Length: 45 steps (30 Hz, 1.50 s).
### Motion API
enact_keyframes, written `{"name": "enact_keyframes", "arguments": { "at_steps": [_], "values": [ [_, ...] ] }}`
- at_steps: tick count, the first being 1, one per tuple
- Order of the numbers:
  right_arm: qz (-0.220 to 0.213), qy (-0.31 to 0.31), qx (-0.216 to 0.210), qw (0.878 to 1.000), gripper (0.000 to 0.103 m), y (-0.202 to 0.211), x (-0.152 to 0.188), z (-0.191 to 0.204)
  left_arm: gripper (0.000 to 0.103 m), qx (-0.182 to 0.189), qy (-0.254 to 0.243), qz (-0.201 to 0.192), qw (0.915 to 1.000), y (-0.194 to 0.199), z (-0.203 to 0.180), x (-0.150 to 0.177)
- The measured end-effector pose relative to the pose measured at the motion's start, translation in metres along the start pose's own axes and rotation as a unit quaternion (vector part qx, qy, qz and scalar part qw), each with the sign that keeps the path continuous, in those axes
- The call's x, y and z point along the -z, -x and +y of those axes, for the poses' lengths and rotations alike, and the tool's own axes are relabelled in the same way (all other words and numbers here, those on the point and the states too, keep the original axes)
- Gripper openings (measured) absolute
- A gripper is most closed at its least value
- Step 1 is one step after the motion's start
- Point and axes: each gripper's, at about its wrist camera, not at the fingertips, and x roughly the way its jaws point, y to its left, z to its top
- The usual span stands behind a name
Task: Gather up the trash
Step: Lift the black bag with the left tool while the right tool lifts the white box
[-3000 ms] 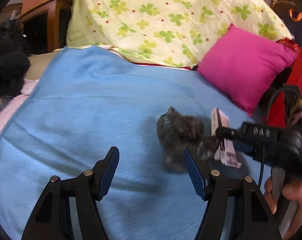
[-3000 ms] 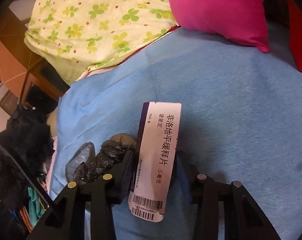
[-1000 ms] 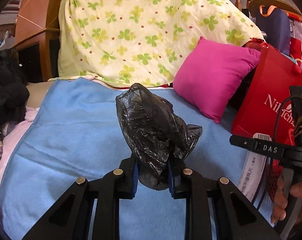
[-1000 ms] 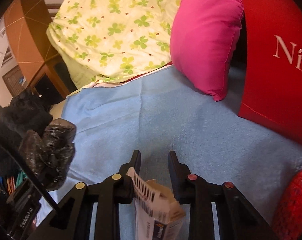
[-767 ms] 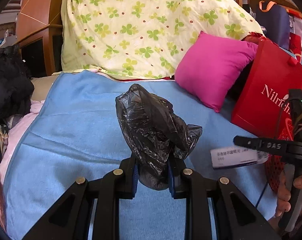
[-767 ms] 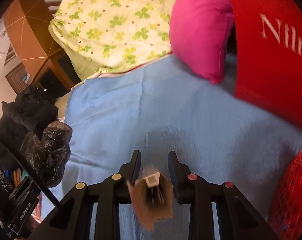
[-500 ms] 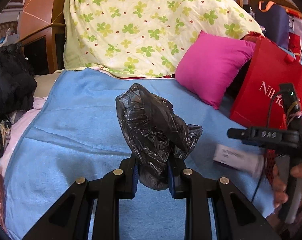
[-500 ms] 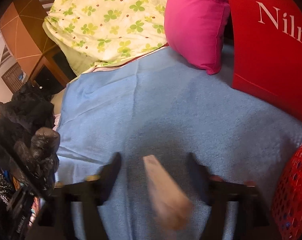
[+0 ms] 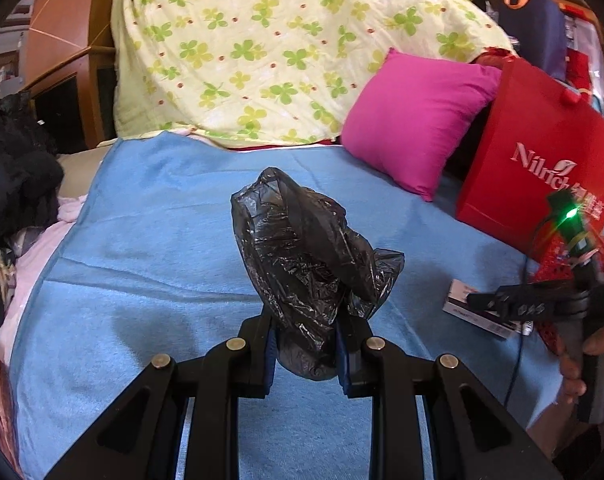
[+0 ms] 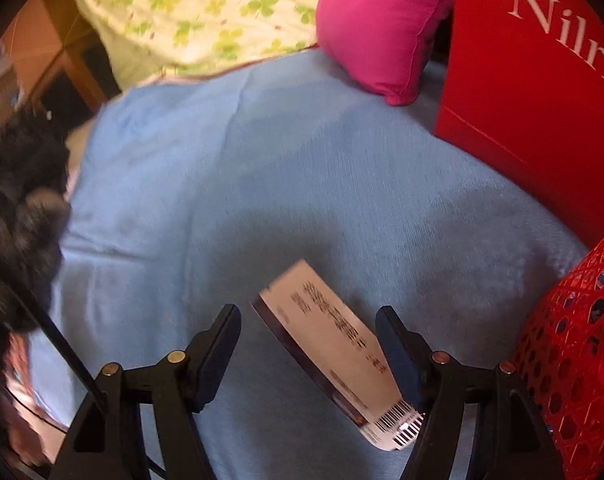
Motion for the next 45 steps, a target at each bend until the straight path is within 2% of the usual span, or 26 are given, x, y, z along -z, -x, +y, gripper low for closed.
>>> {"name": "enact_keyframes", "arguments": {
  "at_steps": [4, 5, 8, 11, 24, 31, 45],
  "values": [
    [0.020, 0.037, 0.021, 0.999, 0.071, -0.015, 0.012, 0.000, 0.026, 0.018, -0.006, -0.007, 0.9998, 0.006, 0.002, 0.003],
    [0.020, 0.042, 0.026, 0.999, 0.062, -0.016, 0.014, -0.001, 0.026, 0.019, -0.007, -0.009, 0.9998, 0.007, 0.003, 0.003],
    [0.007, 0.048, 0.030, 0.998, 0.050, -0.014, 0.016, 0.002, 0.026, 0.017, -0.008, -0.013, 0.9998, 0.008, 0.003, 0.002],
    [-0.001, 0.043, 0.026, 0.999, 0.050, -0.008, 0.017, 0.008, 0.026, 0.015, -0.005, -0.016, 0.9997, 0.008, 0.003, 0.001],
    [-0.086, 0.010, -0.065, 0.994, 0.050, 0.040, 0.007, 0.046, 0.026, -0.011, -0.008, -0.025, 0.9996, 0.011, -0.001, 0.000],
    [-0.097, -0.023, -0.097, 0.990, 0.050, 0.055, 0.014, 0.040, 0.026, -0.023, -0.019, -0.029, 0.9991, 0.016, -0.008, 0.002],
    [-0.124, -0.040, -0.121, 0.984, 0.050, 0.081, 0.032, 0.036, 0.026, -0.064, -0.058, -0.043, 0.9953, 0.026, -0.034, 0.005]
  ]
}}
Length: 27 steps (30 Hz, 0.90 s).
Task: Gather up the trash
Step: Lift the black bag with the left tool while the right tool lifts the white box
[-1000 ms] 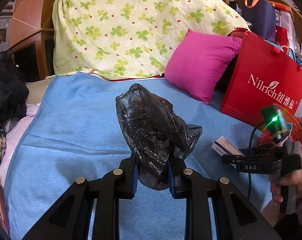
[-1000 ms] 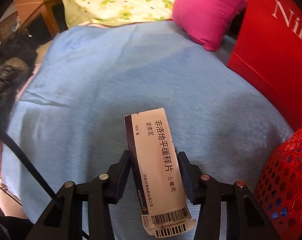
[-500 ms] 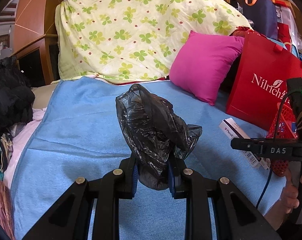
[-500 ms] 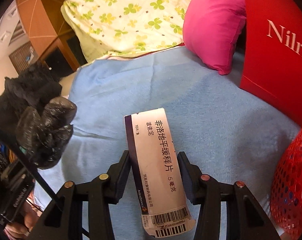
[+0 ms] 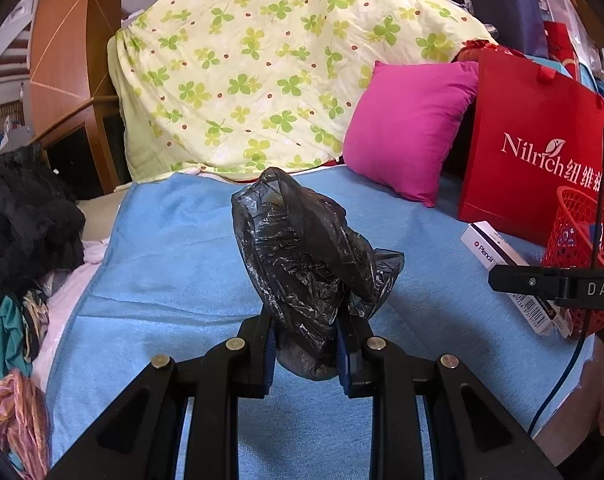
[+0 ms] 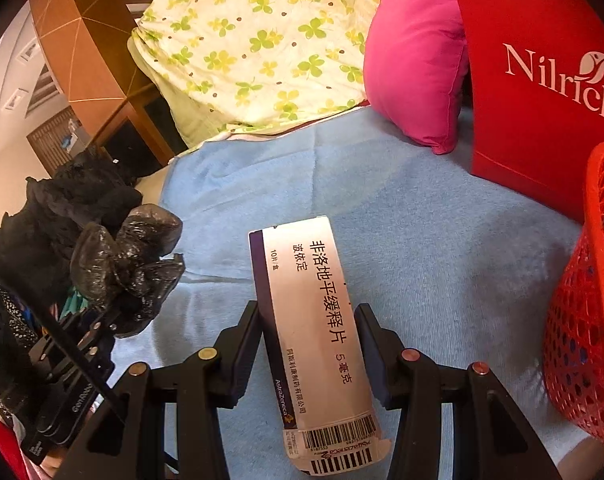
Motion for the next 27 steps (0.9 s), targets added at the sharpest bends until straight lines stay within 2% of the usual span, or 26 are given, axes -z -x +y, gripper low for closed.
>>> {"name": "enact_keyframes", "arguments": {
  "at_steps": [8, 27],
  "values": [
    [-0.001, -0.007, -0.003, 1.000, 0.050, 0.001, -0.002, -0.006, 0.026, -0.006, -0.028, -0.003, 0.9996, 0.002, -0.014, -0.001],
    [-0.019, -0.014, -0.006, 1.000, 0.050, 0.018, -0.005, -0.019, 0.026, 0.011, -0.057, 0.002, 0.9983, 0.000, -0.040, 0.000]
  ]
}}
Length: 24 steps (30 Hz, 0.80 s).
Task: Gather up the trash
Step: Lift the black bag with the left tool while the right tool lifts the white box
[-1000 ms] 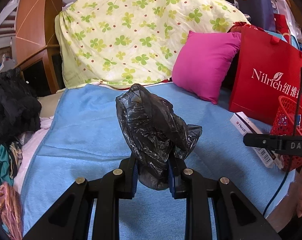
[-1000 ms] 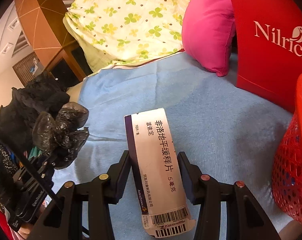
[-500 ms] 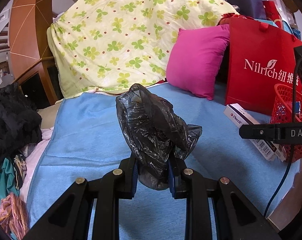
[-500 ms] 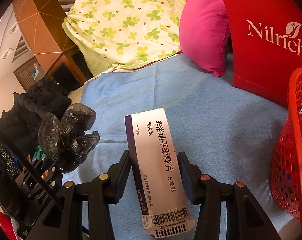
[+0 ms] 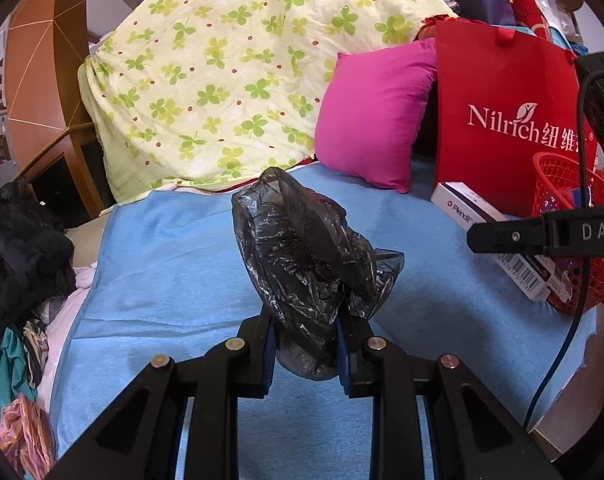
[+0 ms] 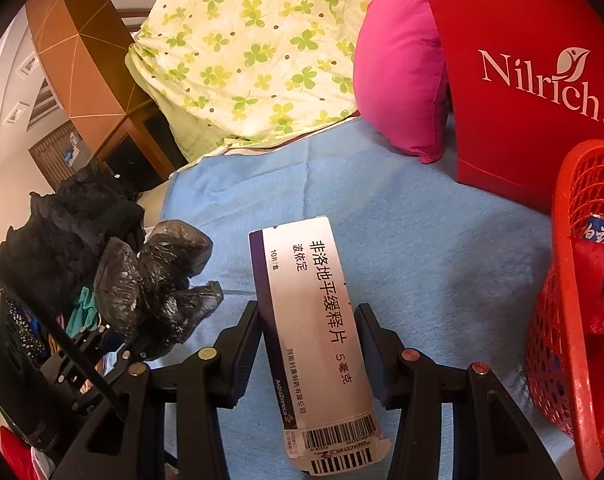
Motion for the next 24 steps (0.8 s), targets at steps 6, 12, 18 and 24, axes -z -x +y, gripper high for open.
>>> {"name": "enact_keyframes", "arguments": {
  "at_steps": [6, 12, 18, 24],
  "values": [
    [-0.002, -0.002, 0.002, 1.000, 0.050, 0.002, -0.001, -0.004, 0.026, 0.005, -0.006, 0.003, 1.0000, -0.002, -0.005, 0.000],
    [-0.006, -0.002, 0.004, 1.000, 0.050, 0.004, -0.003, -0.006, 0.026, 0.009, -0.011, 0.006, 0.9999, -0.004, -0.009, 0.000],
    [-0.011, -0.005, 0.005, 1.000, 0.050, 0.010, -0.002, -0.007, 0.026, 0.013, -0.016, 0.008, 0.9998, -0.005, -0.009, 0.000],
    [-0.014, -0.006, 0.006, 1.000, 0.050, 0.012, -0.002, -0.008, 0.026, 0.017, -0.023, 0.010, 0.9996, -0.006, -0.012, 0.000]
  ]
}}
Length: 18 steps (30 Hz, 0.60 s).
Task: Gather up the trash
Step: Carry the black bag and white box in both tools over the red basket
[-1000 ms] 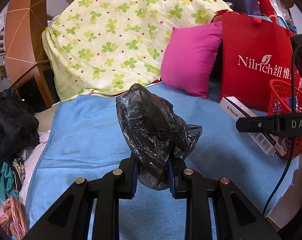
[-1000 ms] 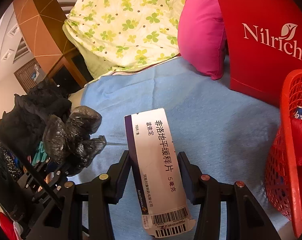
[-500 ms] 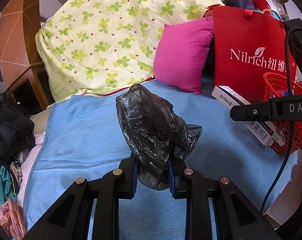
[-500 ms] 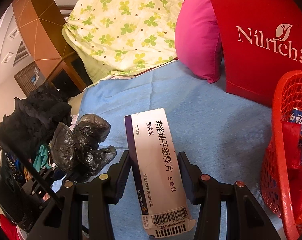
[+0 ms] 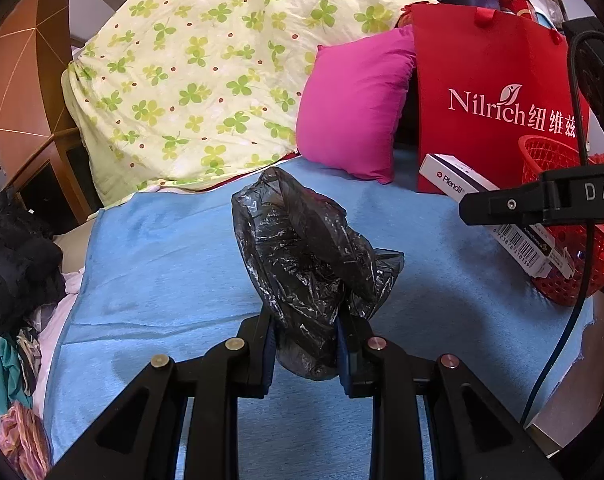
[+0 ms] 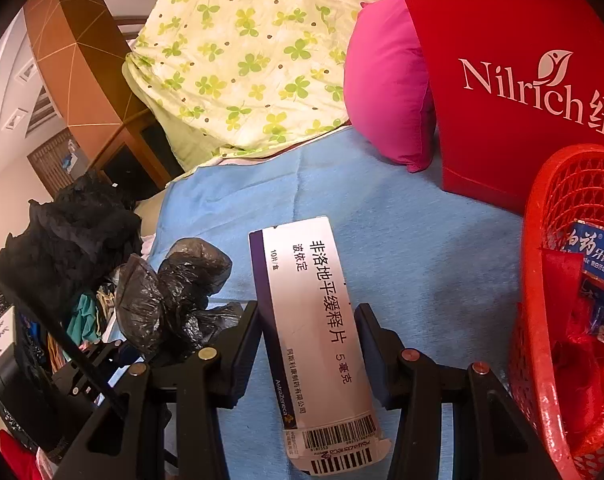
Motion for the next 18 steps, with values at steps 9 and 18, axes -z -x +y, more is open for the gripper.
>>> {"name": "enact_keyframes", "arguments": {
  "at_steps": [9, 18],
  "values": [
    [-0.004, -0.002, 0.000, 1.000, 0.050, 0.0041, -0.0022, -0.0046, 0.027, 0.006, -0.007, 0.001, 1.0000, -0.0023, -0.0045, 0.0000],
    [-0.012, -0.005, 0.000, 1.000, 0.050, 0.0098, -0.0027, -0.0073, 0.027, 0.010, -0.013, 0.003, 0.9999, -0.0045, -0.0054, -0.0002]
  ]
}}
